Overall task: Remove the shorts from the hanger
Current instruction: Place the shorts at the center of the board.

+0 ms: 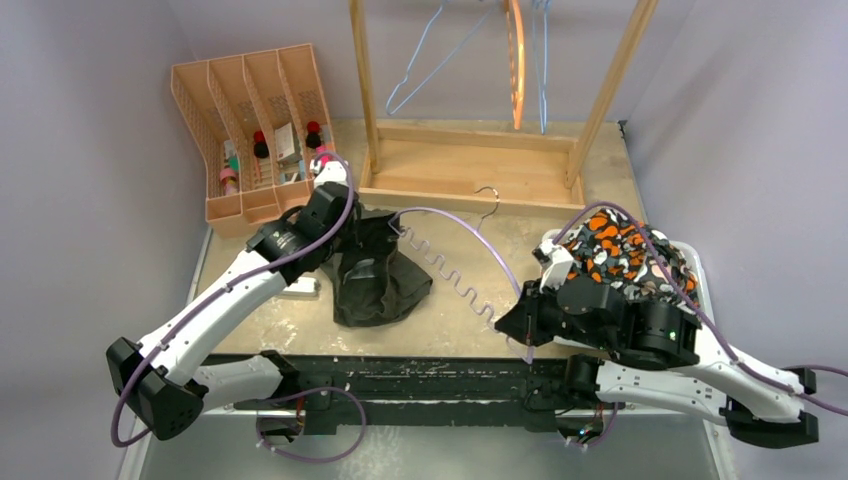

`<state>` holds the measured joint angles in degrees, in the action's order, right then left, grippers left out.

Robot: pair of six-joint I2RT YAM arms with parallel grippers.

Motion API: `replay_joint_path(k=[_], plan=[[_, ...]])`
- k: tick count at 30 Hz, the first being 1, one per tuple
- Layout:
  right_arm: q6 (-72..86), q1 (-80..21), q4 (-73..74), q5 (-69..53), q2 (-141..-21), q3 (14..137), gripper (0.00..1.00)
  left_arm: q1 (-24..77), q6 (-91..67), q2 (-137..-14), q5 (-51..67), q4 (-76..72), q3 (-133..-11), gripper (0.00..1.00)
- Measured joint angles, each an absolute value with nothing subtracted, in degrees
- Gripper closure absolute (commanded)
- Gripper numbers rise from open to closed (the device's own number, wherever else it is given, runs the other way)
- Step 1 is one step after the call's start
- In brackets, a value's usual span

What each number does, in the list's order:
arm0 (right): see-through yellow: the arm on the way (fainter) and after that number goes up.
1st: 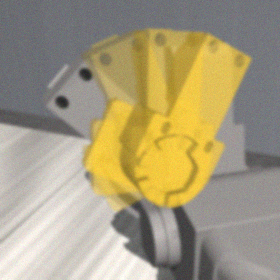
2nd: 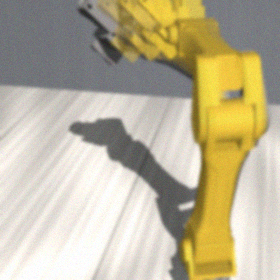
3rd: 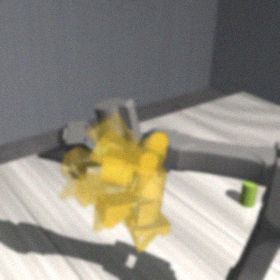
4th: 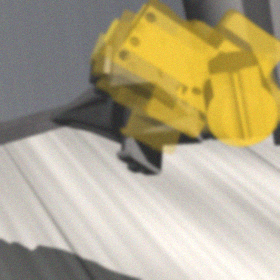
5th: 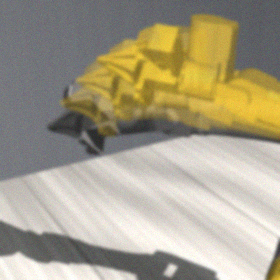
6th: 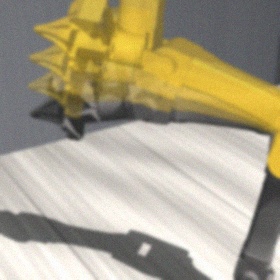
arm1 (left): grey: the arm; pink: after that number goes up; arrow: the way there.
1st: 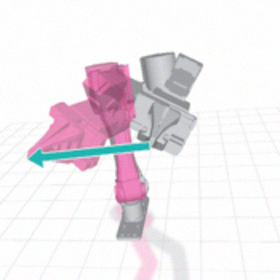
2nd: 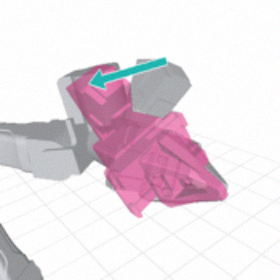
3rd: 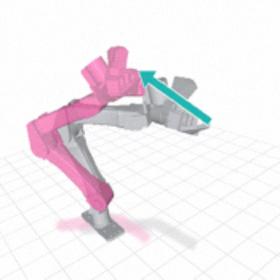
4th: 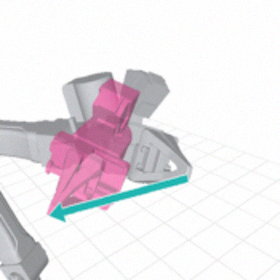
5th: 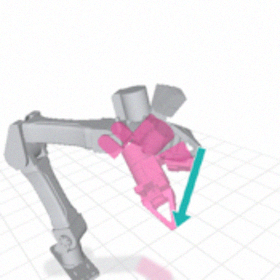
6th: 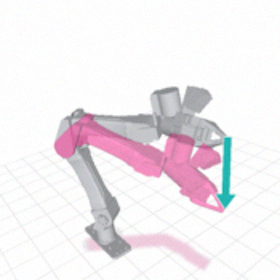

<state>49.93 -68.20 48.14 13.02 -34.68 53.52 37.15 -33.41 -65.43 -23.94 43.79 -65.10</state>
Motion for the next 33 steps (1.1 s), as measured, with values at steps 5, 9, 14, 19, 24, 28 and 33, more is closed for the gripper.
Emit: replay_joint_path(k=[5, 9, 14, 19, 24, 28, 33], plan=[[52.93, -68.2, 53.06, 16.27, -34.74, 57.84, 1.0, 37.15, -33.41, -65.52, -20.84, 42.46, -63.83, 1.0], [55.44, -68.05, 55.13, 21.3, -33.76, 59.46, 1.0, 37.15, -33.5, -66.22, -16.73, 40.34, -62.13, 1.0], [57.23, -67.9, 56.75, 23.62, -31.81, 59.79, 1.0, 37.15, -33.65, -67.2, -14.83, 38.59, -59.33, 1.0], [60.73, -67.9, 60.42, 25.58, -30.72, 60.36, 1.0, 37.15, -33.58, -69.04, -9.72, 35.88, -57.6, 1.0], [64.51, -67.88, 64.38, 28.23, -31.14, 60.55, 1.0, 38.35, -34.87, -69.32, -2.52, 30.87, -55.13, 1.0], [66.74, -67.88, 66.13, 31.44, -32.32, 60.73, 1.0, 46.0, -36.21, -71.02, -1.74, 28.1, -55.53, 1.0], [68.64, -67.85, 66.92, 34.46, -32.36, 60.75, 1.0, 56.82, -37.17, -76.01, -1.13, 27.92, -60.64, 1.0]])
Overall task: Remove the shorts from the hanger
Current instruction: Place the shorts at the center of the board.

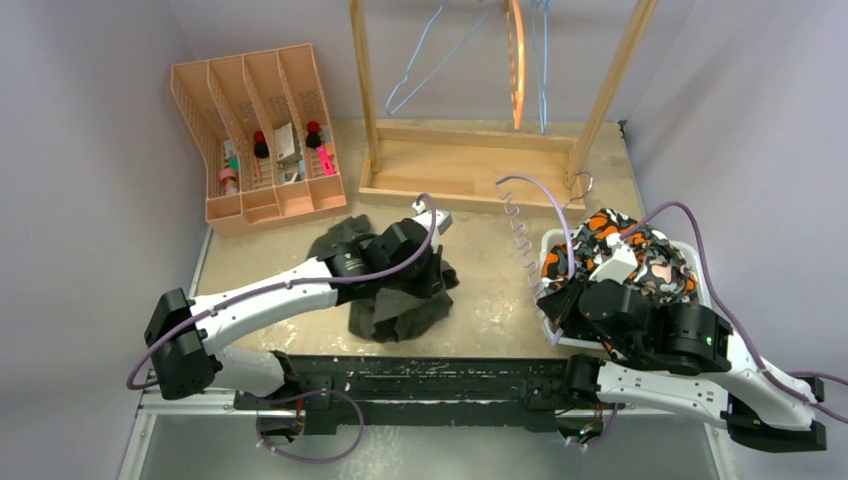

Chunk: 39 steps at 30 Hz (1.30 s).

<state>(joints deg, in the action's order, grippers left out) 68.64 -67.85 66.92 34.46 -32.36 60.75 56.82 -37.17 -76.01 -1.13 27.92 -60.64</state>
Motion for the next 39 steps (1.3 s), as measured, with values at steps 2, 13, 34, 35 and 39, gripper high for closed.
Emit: replay_joint_path(k=[2, 13, 34, 35, 39], plan=[[68.99, -67.85, 67.0, 35.22, -32.51, 60.75, 1.0, 58.54, -37.43, -76.38, -0.56, 28.08, -63.53, 1.0], [70.15, -67.85, 66.94, 36.49, -32.88, 60.75, 1.0, 58.61, -37.98, -66.15, -13.8, 27.46, -70.46, 1.0], [70.24, -67.85, 65.63, 36.49, -33.91, 59.16, 1.0, 47.03, -46.59, -58.11, -8.36, 35.24, -48.71, 0.45], [69.73, -67.85, 65.52, 36.51, -35.03, 59.16, 1.0, 47.03, -46.94, -58.41, -7.88, 34.96, -48.71, 0.45], [69.25, -67.85, 65.54, 36.56, -42.52, 59.18, 1.0, 47.55, -47.7, -59.92, -6.7, 33.5, -47.97, 0.44]])
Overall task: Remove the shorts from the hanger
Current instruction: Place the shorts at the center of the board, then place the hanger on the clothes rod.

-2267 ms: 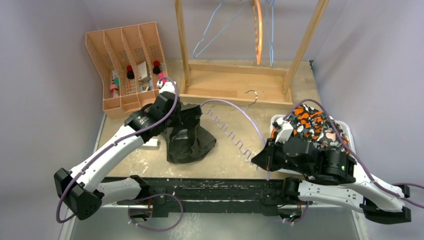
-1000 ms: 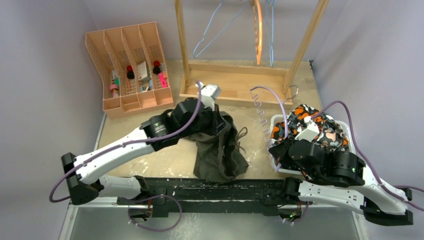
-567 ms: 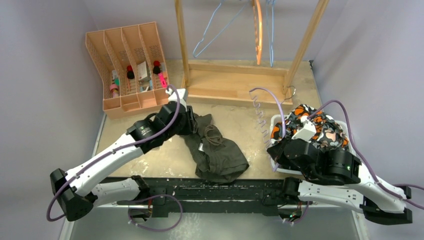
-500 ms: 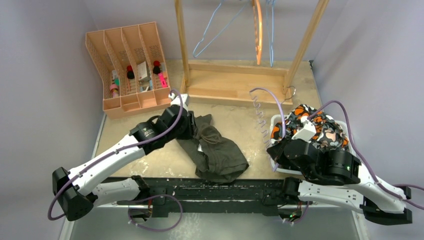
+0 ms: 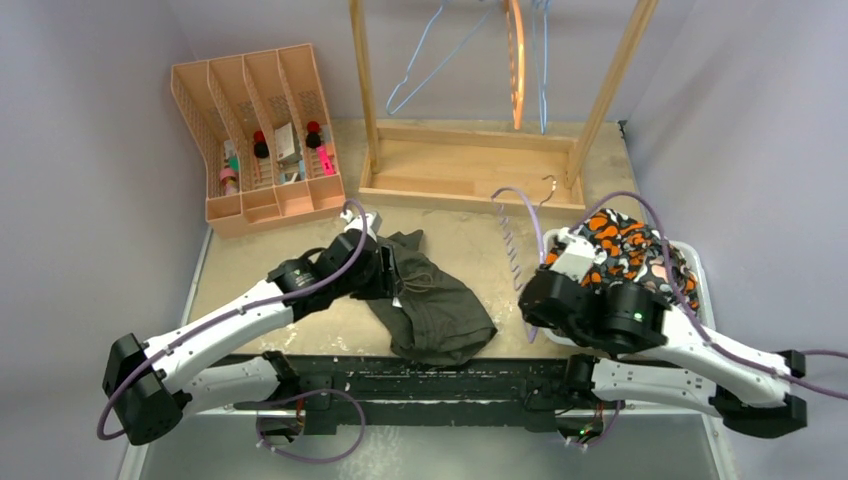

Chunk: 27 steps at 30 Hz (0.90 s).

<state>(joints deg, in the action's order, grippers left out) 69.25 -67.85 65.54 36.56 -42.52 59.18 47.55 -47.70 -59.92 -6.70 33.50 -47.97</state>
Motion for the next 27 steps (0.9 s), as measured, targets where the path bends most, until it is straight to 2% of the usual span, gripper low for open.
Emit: replay_joint_path(k=[4, 12, 18, 22, 27], plan=[[69.21, -67.85, 65.28, 36.53, -47.62, 59.18, 1.0, 49.69, -50.09, -61.19, -6.09, 30.11, -45.5, 0.45], [67.35, -67.85, 64.34, 37.12, -41.52, 61.73, 1.0, 55.51, -54.06, -63.66, -6.42, 23.51, -43.92, 0.45], [66.41, -67.16, 63.2, 39.77, -49.98, 67.44, 1.0, 57.65, -56.23, -65.14, -6.46, 19.38, -46.44, 0.44], [65.76, -62.0, 61.89, 38.68, -50.83, 65.43, 1.0, 59.2, -58.33, -65.12, -6.37, 12.32, -48.42, 0.45], [55.66, -48.56, 56.1, 32.88, -48.29, 64.05, 1.0, 60.8, -60.34, -65.89, -5.82, 5.96, -49.52, 0.45]])
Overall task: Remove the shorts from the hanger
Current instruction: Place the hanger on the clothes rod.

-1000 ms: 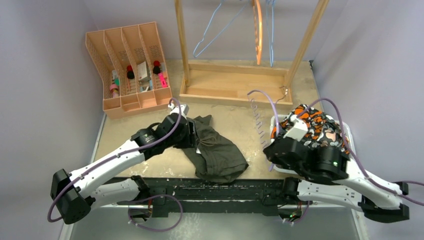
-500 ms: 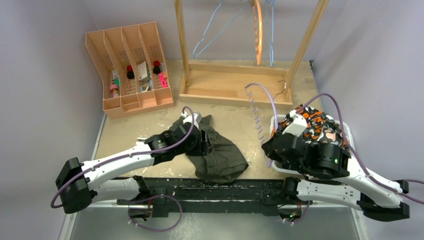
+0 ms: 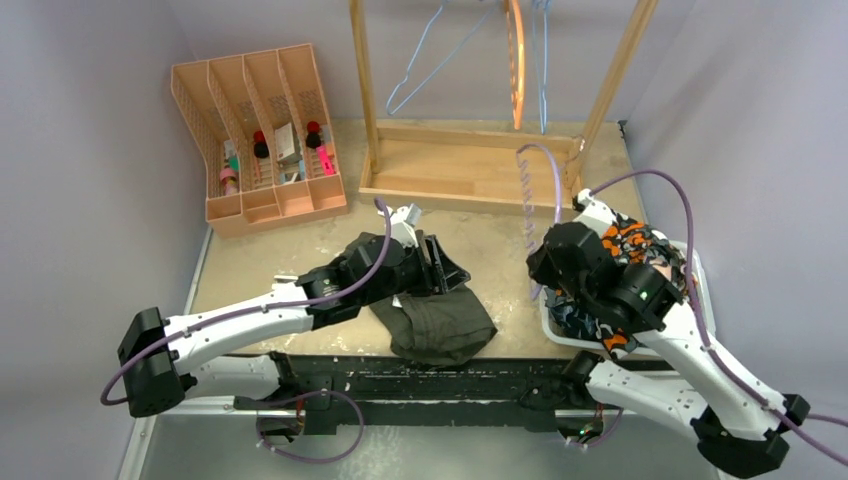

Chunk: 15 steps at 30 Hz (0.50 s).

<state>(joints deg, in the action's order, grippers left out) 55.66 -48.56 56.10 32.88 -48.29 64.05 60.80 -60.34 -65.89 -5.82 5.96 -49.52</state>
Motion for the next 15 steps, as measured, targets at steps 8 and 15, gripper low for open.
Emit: replay_joint_path(k=[8, 15], plan=[[39.05, -34.39, 44.21, 20.93, -54.43, 63.44, 1.0, 61.98, -60.97, -67.44, -4.95, 2.35, -50.04, 0.44], [29.43, -23.44, 42.5, 15.66, -54.76, 64.73, 1.0, 62.02, -60.42, -62.63, -8.27, 6.63, -50.04, 0.44]])
